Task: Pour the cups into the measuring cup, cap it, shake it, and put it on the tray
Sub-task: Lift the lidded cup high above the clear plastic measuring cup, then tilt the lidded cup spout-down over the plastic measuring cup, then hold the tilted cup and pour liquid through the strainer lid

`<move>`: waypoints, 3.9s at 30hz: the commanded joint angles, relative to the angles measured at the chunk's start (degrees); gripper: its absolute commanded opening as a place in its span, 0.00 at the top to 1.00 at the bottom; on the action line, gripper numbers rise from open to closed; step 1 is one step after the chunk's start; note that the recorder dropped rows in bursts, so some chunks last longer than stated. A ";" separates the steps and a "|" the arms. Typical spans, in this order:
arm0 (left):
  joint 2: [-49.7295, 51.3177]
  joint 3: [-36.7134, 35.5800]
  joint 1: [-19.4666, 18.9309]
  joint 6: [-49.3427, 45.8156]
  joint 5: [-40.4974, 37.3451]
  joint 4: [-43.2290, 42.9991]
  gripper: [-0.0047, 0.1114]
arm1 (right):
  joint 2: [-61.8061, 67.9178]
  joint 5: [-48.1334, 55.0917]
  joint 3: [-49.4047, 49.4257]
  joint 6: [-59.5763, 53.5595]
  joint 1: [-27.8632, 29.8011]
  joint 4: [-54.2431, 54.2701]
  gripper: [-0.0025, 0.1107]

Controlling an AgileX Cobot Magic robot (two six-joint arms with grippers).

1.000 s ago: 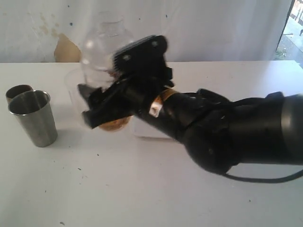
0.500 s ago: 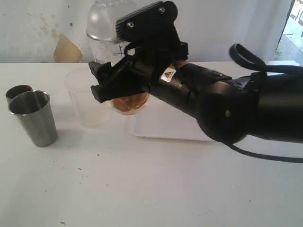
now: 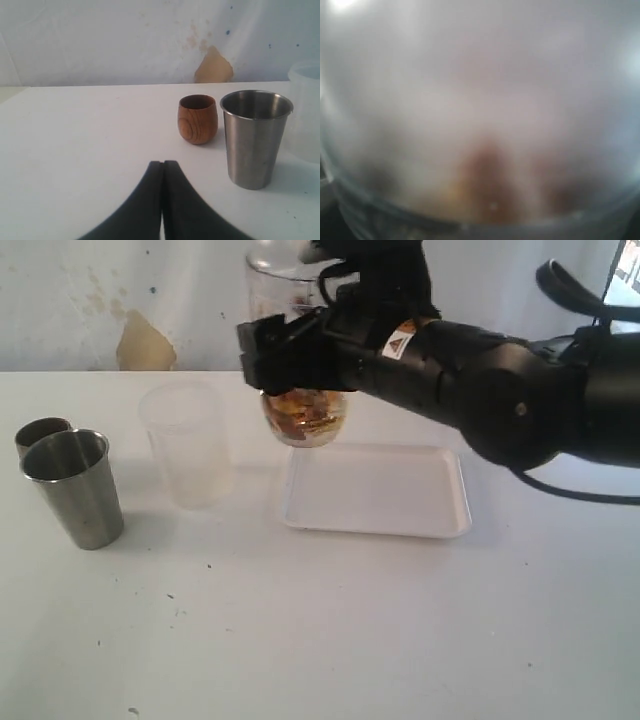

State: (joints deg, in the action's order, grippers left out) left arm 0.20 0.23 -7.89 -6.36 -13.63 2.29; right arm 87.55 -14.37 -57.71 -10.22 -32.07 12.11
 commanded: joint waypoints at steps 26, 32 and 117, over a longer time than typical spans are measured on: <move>-0.20 -0.23 0.01 0.08 0.26 -0.20 0.96 | 26.34 -2.84 -23.82 -73.17 6.94 14.37 0.98; -0.20 -0.23 0.01 0.08 0.26 -0.20 0.96 | 30.19 -5.70 -26.93 -94.70 6.55 26.30 0.98; -0.20 -0.23 0.01 0.08 0.26 -0.20 0.96 | 37.11 -23.40 -33.51 -112.68 4.03 6.31 0.98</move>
State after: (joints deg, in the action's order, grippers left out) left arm 0.20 0.23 -7.89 -6.36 -13.63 2.29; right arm 125.73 -33.48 -90.18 -121.31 -28.07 20.29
